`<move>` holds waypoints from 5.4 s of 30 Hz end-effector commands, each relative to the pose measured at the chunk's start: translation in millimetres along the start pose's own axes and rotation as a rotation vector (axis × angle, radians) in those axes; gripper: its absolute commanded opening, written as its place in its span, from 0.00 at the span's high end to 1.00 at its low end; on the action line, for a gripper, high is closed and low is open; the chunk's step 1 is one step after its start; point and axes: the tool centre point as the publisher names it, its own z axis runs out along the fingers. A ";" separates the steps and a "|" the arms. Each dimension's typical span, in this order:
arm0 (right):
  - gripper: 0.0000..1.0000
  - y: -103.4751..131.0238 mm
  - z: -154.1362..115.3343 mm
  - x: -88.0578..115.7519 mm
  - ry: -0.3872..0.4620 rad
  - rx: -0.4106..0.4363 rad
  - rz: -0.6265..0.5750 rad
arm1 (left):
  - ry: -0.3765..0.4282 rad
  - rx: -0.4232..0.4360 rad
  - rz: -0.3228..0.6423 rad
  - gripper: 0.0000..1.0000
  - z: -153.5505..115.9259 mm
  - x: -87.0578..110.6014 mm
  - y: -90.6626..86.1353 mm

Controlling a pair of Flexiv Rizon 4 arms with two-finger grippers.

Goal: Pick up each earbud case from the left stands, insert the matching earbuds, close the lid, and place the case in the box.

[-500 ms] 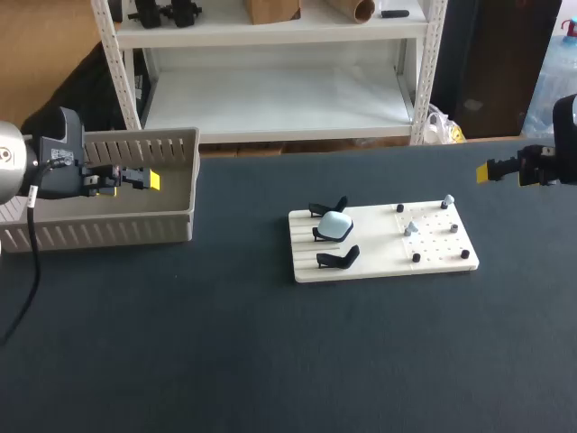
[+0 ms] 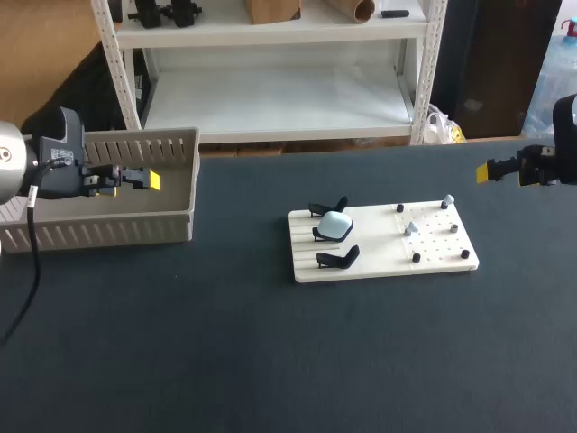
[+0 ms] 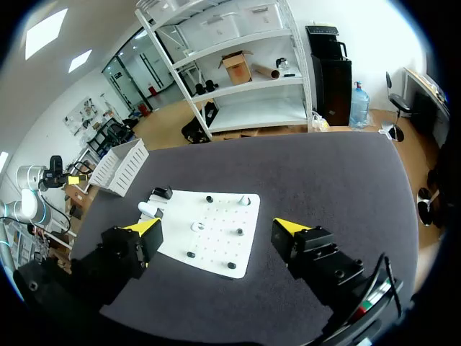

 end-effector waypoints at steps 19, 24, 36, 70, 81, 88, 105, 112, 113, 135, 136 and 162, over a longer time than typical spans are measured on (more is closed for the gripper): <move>0.00 -0.4 -0.2 0.1 0.000 0.000 -0.001 | 0.007 -0.006 -0.001 0.00 -0.1 -1.6 -1.0; 0.00 -0.4 -0.2 0.1 0.000 0.000 -0.001 | 0.013 0.075 0.035 0.00 0.0 -3.3 -9.6; 0.00 -0.4 -0.2 0.1 0.000 0.000 -0.001 | -0.002 0.279 0.336 0.00 9.5 -18.9 -51.5; 0.00 -0.4 -0.2 0.1 0.000 0.000 -0.001 | -0.002 0.715 0.998 0.00 89.6 -8.2 -121.0; 0.00 -0.4 -0.2 0.1 0.000 0.000 -0.001 | -0.007 0.773 0.997 0.00 132.9 10.0 -136.3; 0.00 -0.4 -0.2 0.1 0.000 0.000 -0.001 | 0.010 0.800 0.997 0.00 159.2 25.7 -145.8; 0.00 -0.4 -0.2 0.1 0.000 0.000 -0.001 | 0.012 0.762 0.978 0.37 206.4 42.9 -158.1; 0.00 -0.4 -0.2 0.1 0.000 0.000 -0.001 | 0.005 0.785 0.968 0.35 210.4 46.8 -163.1; 0.00 -0.4 -0.2 0.1 0.000 0.000 -0.001 | 0.005 0.790 0.968 0.36 210.2 47.7 -163.9; 0.00 -0.4 -0.2 0.1 0.000 0.000 -0.001 | 0.028 0.823 1.006 0.46 230.1 56.0 -179.9; 0.00 -0.4 -0.2 0.1 0.000 0.000 -0.001 | 0.028 0.824 1.007 0.46 231.1 55.9 -180.2; 0.00 -0.4 -0.2 0.1 0.000 0.000 -0.001 | 0.042 0.814 1.005 0.52 245.9 55.7 -180.1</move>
